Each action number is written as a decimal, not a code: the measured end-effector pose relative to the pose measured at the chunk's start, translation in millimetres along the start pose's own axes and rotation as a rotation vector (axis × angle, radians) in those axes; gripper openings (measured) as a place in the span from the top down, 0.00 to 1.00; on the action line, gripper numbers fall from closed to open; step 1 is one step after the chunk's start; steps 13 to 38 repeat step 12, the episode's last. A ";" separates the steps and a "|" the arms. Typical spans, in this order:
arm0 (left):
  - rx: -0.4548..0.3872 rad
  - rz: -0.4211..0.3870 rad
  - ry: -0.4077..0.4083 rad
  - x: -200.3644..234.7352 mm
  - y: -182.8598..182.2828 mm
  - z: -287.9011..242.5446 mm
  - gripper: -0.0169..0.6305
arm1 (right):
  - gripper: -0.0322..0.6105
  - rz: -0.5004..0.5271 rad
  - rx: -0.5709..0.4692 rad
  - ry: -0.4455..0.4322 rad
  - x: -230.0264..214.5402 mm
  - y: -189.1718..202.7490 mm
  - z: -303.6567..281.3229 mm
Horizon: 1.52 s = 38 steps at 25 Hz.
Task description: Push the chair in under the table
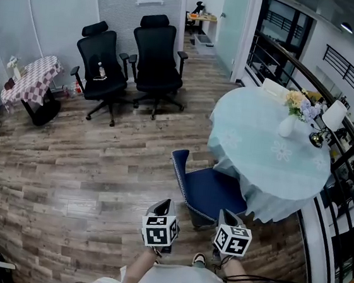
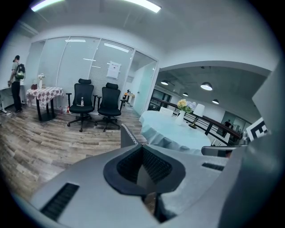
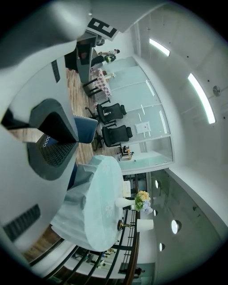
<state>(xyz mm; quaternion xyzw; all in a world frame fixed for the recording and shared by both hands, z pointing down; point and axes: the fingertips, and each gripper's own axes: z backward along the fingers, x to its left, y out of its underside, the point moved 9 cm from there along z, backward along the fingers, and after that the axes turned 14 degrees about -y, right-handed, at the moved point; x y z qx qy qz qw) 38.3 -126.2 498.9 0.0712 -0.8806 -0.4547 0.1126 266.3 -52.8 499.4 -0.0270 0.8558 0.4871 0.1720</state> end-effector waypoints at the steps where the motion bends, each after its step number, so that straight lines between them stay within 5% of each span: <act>1: 0.002 0.000 -0.002 -1.2 0.3 -0.8 0.97 | 0.92 -0.001 0.001 -0.002 -2.0 -0.1 -0.1; 38: 0.018 0.003 -0.019 -11.8 5.1 -5.4 0.97 | 0.92 -0.012 0.014 -0.015 -18.6 1.5 3.6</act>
